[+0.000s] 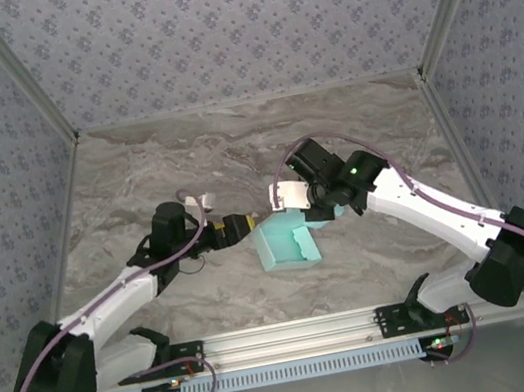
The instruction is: Fold the paper box
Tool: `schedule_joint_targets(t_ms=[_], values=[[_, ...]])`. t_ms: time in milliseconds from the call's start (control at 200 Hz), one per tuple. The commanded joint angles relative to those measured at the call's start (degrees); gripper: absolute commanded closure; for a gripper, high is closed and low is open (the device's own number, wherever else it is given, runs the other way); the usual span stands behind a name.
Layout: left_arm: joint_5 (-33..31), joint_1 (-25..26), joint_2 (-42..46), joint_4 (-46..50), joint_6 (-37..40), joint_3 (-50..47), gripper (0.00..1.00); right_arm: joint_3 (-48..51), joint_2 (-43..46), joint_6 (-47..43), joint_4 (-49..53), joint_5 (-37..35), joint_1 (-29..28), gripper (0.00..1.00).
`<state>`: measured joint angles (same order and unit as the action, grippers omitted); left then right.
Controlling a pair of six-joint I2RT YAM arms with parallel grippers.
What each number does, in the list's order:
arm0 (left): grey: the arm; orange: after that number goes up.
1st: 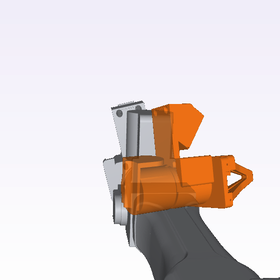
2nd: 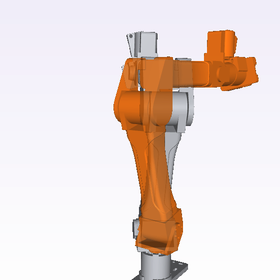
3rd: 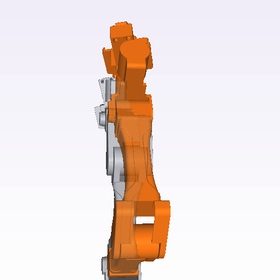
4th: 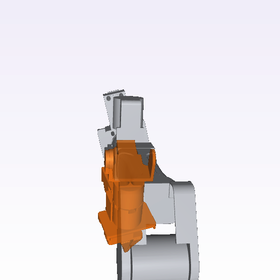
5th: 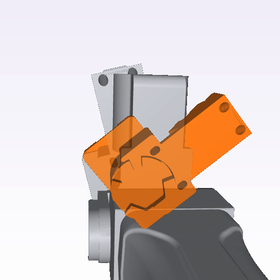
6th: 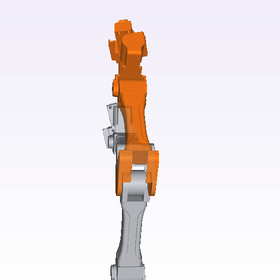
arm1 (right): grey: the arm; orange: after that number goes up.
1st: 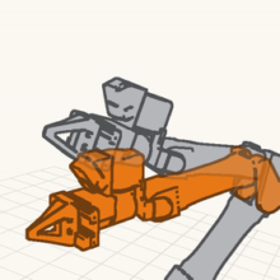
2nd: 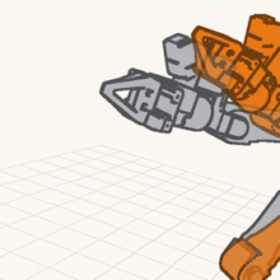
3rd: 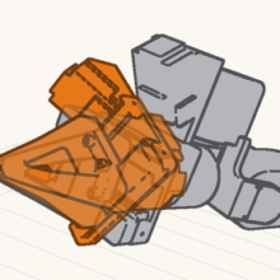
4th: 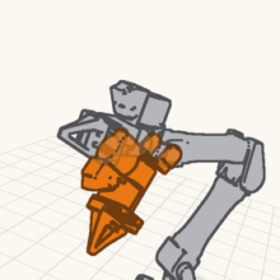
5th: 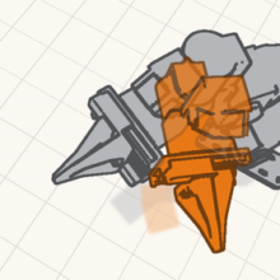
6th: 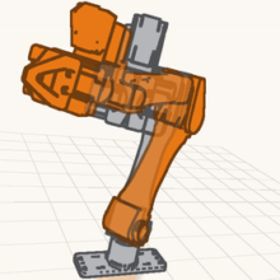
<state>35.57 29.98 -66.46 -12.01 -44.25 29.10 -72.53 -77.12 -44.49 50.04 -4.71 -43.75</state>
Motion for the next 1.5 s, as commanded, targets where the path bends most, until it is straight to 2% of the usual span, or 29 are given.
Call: schedule_joint_targets(t_ms=[0, 55, 150, 385, 510, 790, 864, 989, 1084, 1194, 1244, 1379, 1434, 1494], values=[[8.7, 1.5, -1.8, -2.7, -7.7, 2.8, 0.01, 1.3, 2.5, -1.6, -2.8, 1.5, 1.2, 1.00], [9.0, 3.2, -2.1, -2.4, -7.4, 3.0, 0.01, 1.3, 2.6, -0.5, -3.0, 1.7, 1.8, 1.00], [5.2, 5.3, -1.6, 1.1, -4.3, 3.0, 0.01, 1.3, 3.0, 2.1, -3.8, 2.8, 3.5, 1.00], [1.9, 6.3, -1.4, -0.6, -2.0, 1.4, 0.02, 1.2, 4.7, 3.2, -4.5, 8.7, 5.2, 1.00], [1.1, 6.4, -2.2, 1.0, -0.3, 3.1, 0.10, 1.0, 4.9, 2.1, -3.9, 10.2, 4.5, 1.00], [0.5, 6.4, -3.7, 2.6, 2.2, 4.6, 0.40, 1.3, 4.9, 1.6, -2.8, 10.2, 2.8, 1.00], [-0.1, 6.3, -3.8, 2.8, 2.2, 4.3, 0.47, 1.3, 5.4, 2.8, -2.8, 10.8, 2.7, 0.92], [-0.9, 6.3, -3.1, 1.8, 1.3, 3.4, 0.53, 2.1, 8.6, 6.3, -5.6, 14.7, 3.7, 0.65], [-1.8, 5.7, -1.9, 1.2, 0.2, 2.7, 0.53, 3.7, 13.4, 12.1, -10.0, 19.2, 5.8, 0.49], [-2.5, 4.3, -0.5, 0.3, -1.3, 2.6, 0.53, 8.9, 20.7, 20.5, -17.6, 20.8, 8.4, 0.37], [-3.3, 3.3, 0.0, 0.3, -2.2, 2.7, 0.53, 11.3, 24.3, 26.4, -20.5, 18.5, 9.3, 0.36], [-5.4, 1.2, 1.8, -0.6, -3.7, 2.0, 0.54, 19.0, 33.0, 46.2, -25.1, 5.2, 10.1, 0.35], [-5.8, 0.6, 2.2, -0.6, -4.2, 2.1, 0.54, 22.5, 36.2, 53.3, -25.9, 4.3, 10.5, 0.35], [-5.8, 0.0, 2.4, -0.5, -5.1, 2.1, 0.54, 26.2, 39.0, 57.8, -27.7, 7.2, 10.7, 0.36]])
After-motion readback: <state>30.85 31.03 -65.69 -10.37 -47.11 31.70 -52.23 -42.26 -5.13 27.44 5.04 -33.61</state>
